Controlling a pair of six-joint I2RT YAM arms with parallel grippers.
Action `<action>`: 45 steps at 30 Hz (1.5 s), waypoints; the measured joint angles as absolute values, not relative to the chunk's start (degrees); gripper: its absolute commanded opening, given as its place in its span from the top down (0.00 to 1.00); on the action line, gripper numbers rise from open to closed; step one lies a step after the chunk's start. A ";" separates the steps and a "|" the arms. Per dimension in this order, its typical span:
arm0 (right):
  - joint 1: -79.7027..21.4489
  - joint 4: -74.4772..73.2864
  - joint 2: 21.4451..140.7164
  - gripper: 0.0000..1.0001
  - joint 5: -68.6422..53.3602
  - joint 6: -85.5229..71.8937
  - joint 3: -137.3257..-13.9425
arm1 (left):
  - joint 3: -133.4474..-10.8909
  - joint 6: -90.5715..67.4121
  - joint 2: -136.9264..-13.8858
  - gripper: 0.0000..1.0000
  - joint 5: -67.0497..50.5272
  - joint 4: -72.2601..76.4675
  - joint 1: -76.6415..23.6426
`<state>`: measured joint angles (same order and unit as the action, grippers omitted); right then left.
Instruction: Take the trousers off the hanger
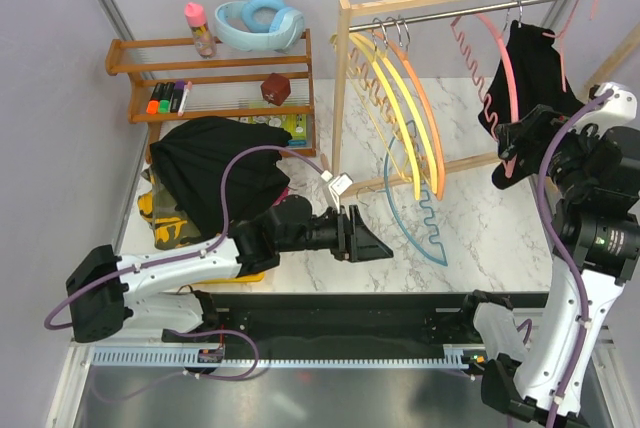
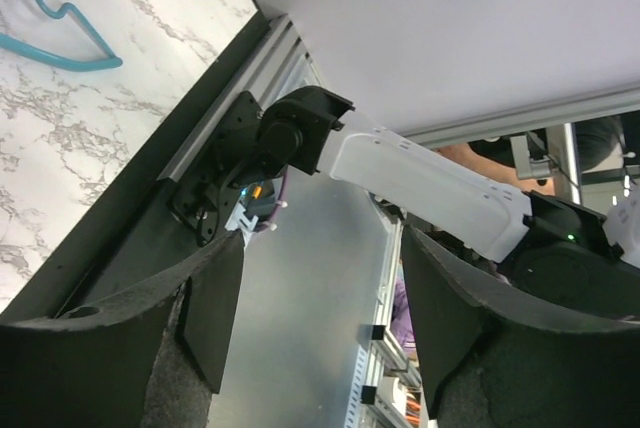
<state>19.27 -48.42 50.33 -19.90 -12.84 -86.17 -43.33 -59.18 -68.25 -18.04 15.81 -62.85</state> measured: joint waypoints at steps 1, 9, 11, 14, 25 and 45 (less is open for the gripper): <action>19.14 -48.66 49.95 0.10 -19.38 -13.37 -86.11 | -43.33 -58.81 -68.55 0.30 -17.45 15.77 -63.31; 16.86 -53.17 46.74 0.03 -5.39 -21.56 -88.64 | -42.96 -58.04 -73.91 0.29 -9.28 16.32 -66.63; 16.16 -54.85 46.15 0.02 -1.30 -23.51 -91.15 | -42.96 -58.24 -77.12 0.28 -7.16 16.95 -67.44; 14.59 -56.93 44.84 0.02 4.47 -25.63 -94.59 | -43.24 -58.92 -82.87 0.26 -3.88 17.37 -68.88; 7.90 -64.75 38.17 0.04 6.57 -30.00 -93.10 | -50.50 -64.77 -99.55 0.25 7.40 17.89 -70.50; 1.30 -71.81 25.74 0.05 -4.64 -29.08 -67.18 | -65.80 -73.10 -119.81 0.38 20.27 24.40 -69.65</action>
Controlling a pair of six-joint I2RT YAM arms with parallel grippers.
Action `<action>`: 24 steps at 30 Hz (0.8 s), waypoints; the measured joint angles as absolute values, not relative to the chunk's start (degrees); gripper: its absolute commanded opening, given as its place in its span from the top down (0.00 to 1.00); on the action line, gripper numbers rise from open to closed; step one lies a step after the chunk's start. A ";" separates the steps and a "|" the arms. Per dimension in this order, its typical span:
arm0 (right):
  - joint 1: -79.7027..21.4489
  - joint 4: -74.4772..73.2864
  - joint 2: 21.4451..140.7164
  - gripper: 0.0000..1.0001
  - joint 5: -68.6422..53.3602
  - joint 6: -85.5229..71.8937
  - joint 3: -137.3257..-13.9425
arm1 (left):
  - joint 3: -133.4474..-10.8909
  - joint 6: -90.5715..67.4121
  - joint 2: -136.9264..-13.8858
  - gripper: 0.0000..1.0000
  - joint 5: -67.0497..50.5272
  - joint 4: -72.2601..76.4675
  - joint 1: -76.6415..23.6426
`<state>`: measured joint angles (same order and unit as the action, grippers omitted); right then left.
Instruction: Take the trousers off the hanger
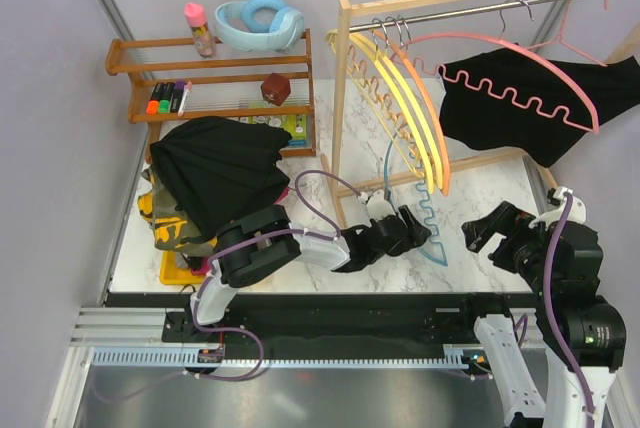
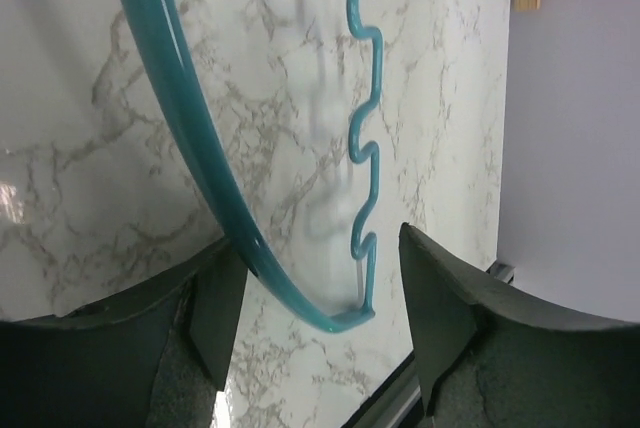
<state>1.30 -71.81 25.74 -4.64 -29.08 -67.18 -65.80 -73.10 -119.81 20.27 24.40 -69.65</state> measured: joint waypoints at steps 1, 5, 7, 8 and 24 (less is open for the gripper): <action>0.95 -71.79 25.74 0.06 -4.32 -28.71 -67.16 | -65.95 -73.03 -120.31 0.40 20.47 25.34 -69.30; -0.89 -71.57 25.69 0.11 -4.05 -27.97 -66.26 | -65.91 -71.59 -121.54 0.52 20.49 27.75 -68.10; -1.41 -71.57 25.71 0.12 -4.12 -27.57 -65.32 | -65.80 -70.13 -121.69 0.71 20.45 28.05 -67.81; -1.45 -71.57 25.71 0.14 -4.23 -27.51 -64.99 | -65.65 -68.77 -121.73 0.79 20.40 28.08 -67.68; -1.78 -66.41 26.94 0.19 -9.02 -27.70 -52.58 | -60.31 -59.55 -110.34 0.98 5.43 20.62 -67.37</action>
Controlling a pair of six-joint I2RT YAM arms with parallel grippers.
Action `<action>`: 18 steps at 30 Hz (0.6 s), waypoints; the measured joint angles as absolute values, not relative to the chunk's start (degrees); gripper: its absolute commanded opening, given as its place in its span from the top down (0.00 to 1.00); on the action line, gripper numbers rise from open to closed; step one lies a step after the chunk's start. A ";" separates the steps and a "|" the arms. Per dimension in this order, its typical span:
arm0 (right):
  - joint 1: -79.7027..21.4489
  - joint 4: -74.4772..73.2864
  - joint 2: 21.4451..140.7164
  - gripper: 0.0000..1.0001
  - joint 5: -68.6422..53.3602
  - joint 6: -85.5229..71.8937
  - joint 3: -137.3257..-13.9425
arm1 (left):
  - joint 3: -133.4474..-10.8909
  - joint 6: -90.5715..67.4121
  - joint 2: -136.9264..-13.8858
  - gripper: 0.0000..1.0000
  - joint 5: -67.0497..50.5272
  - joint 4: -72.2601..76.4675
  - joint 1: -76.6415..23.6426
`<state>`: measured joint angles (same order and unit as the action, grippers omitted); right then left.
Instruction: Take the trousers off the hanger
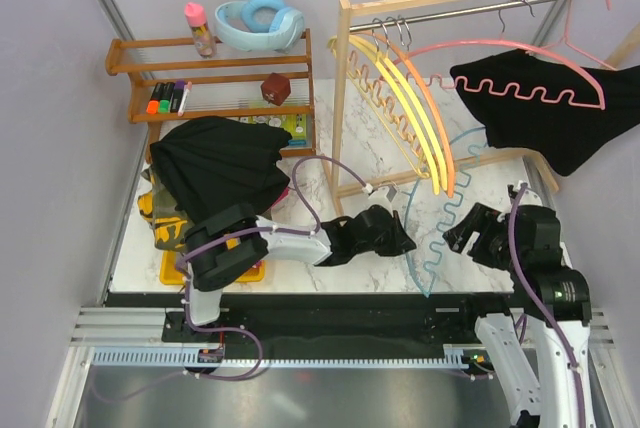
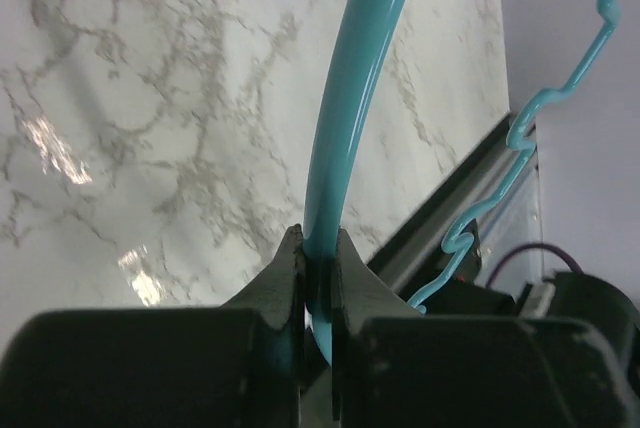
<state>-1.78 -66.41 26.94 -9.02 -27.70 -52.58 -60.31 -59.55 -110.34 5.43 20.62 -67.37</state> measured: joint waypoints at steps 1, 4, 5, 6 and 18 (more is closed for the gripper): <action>-1.78 -65.43 27.35 0.18 -9.39 -27.94 -51.44 | -60.31 -59.35 -109.19 0.98 4.29 19.46 -67.40; -1.78 -60.42 28.88 0.17 -10.83 -29.28 -47.40 | -60.31 -58.59 -104.71 0.98 0.89 14.94 -67.64; -1.78 -58.67 29.12 0.19 -11.14 -29.87 -46.04 | -60.25 -58.41 -103.59 0.98 0.16 14.06 -67.64; -1.78 -56.51 29.30 0.22 -11.51 -30.68 -44.29 | -60.18 -58.19 -102.32 0.98 -0.60 12.95 -67.64; -1.78 -52.16 25.69 0.32 -10.41 -34.85 -49.04 | -60.53 -55.75 -97.01 0.98 3.75 -4.32 -68.10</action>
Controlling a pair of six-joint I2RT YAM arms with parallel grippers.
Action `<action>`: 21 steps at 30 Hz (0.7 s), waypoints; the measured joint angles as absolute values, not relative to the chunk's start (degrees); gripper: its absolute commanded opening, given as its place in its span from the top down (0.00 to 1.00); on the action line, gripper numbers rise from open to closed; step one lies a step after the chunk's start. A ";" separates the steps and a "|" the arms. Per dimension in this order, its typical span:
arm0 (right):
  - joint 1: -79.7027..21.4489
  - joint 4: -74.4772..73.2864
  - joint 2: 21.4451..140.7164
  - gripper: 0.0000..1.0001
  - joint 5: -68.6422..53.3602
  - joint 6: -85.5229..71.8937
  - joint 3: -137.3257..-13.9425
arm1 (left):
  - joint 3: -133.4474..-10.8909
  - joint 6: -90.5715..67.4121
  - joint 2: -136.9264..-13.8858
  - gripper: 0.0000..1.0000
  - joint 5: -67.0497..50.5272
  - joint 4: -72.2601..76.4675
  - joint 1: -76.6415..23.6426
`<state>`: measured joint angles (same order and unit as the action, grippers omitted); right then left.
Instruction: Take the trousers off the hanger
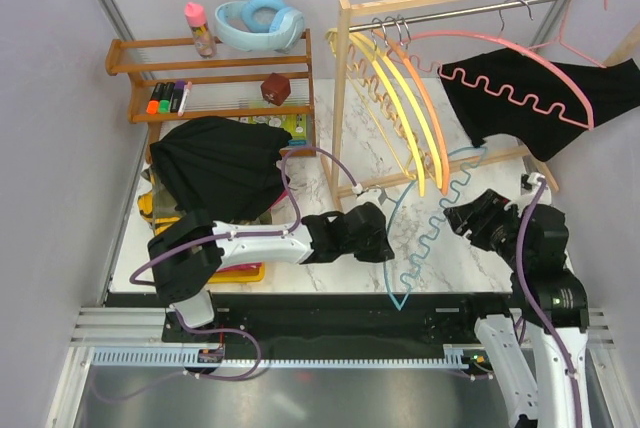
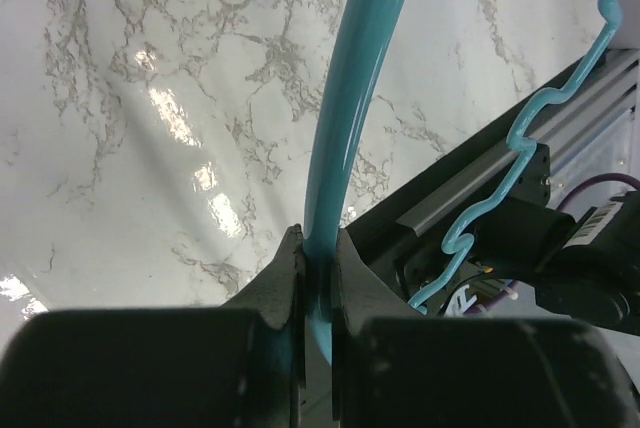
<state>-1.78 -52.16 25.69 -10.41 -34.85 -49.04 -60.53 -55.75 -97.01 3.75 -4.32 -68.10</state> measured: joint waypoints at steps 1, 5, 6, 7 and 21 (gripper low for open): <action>-1.76 -50.83 24.60 0.34 -11.07 -35.00 -49.25 | -61.17 -55.57 -97.19 0.98 4.29 -5.89 -68.31; -1.78 -39.11 25.04 0.36 -18.37 -40.36 -42.54 | -63.61 -54.92 -97.91 0.98 6.31 -8.58 -69.73; -1.78 -35.68 26.11 0.35 -19.90 -42.24 -39.38 | -64.14 -54.76 -97.91 0.98 6.68 -9.26 -70.19; -1.83 -33.36 27.53 0.34 -21.06 -43.88 -36.56 | -64.69 -54.54 -97.91 0.98 7.18 -9.74 -70.63; -5.26 -5.91 37.65 0.45 -25.69 -58.85 -22.13 | -66.63 -51.94 -97.91 0.98 11.57 -14.81 -74.81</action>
<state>-5.26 -5.91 37.65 -25.69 -58.85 -22.13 -66.63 -51.94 -97.91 11.57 -14.81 -74.81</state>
